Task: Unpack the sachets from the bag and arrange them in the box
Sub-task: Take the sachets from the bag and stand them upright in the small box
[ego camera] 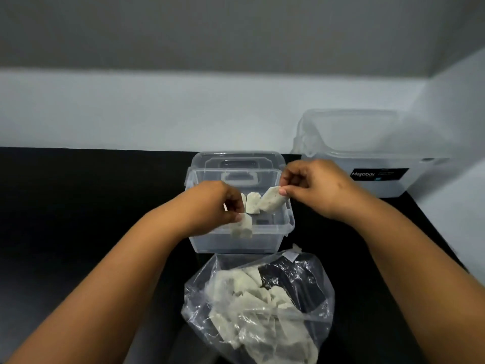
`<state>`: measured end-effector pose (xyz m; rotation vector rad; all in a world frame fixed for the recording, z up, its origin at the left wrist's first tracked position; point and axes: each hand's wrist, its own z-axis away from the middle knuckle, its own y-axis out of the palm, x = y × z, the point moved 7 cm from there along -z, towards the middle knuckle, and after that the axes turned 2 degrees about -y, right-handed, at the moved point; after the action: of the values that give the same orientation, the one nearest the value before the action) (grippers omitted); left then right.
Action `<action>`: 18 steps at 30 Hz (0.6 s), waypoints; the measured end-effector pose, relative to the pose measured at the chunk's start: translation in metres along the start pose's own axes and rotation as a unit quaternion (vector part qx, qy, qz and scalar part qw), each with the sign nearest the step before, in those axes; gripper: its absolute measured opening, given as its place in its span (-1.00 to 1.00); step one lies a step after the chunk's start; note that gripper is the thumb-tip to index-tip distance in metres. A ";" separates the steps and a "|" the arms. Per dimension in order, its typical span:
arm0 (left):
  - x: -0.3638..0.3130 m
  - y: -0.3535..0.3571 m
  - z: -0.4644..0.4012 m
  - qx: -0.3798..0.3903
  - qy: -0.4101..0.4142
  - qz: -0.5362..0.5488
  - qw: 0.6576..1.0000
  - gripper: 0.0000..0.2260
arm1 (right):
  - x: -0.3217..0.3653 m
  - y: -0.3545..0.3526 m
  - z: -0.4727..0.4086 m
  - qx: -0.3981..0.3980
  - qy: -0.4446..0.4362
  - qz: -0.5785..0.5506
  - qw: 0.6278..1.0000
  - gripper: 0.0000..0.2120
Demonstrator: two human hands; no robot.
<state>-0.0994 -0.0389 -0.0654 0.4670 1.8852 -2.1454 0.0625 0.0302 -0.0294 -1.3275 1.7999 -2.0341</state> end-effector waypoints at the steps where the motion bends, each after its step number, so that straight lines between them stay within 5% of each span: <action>1: 0.002 -0.009 -0.005 -0.009 0.002 0.001 1.000 -0.93 | 0.000 -0.002 -0.010 -0.005 0.000 0.009 1.000 -0.95; 9: 0.033 -0.023 -0.053 -0.028 -0.009 0.022 0.999 -0.91 | -0.016 0.047 -0.082 0.072 0.017 0.141 0.987 -0.96; 18: 0.066 0.020 -0.078 0.024 -0.046 0.018 0.999 -0.86 | -0.028 0.109 -0.103 0.178 0.026 0.382 0.906 -0.73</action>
<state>-0.1463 0.0372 -0.1185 0.4026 1.7666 -2.1551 -0.0369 0.0928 -0.1268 -0.3639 1.5063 -1.8019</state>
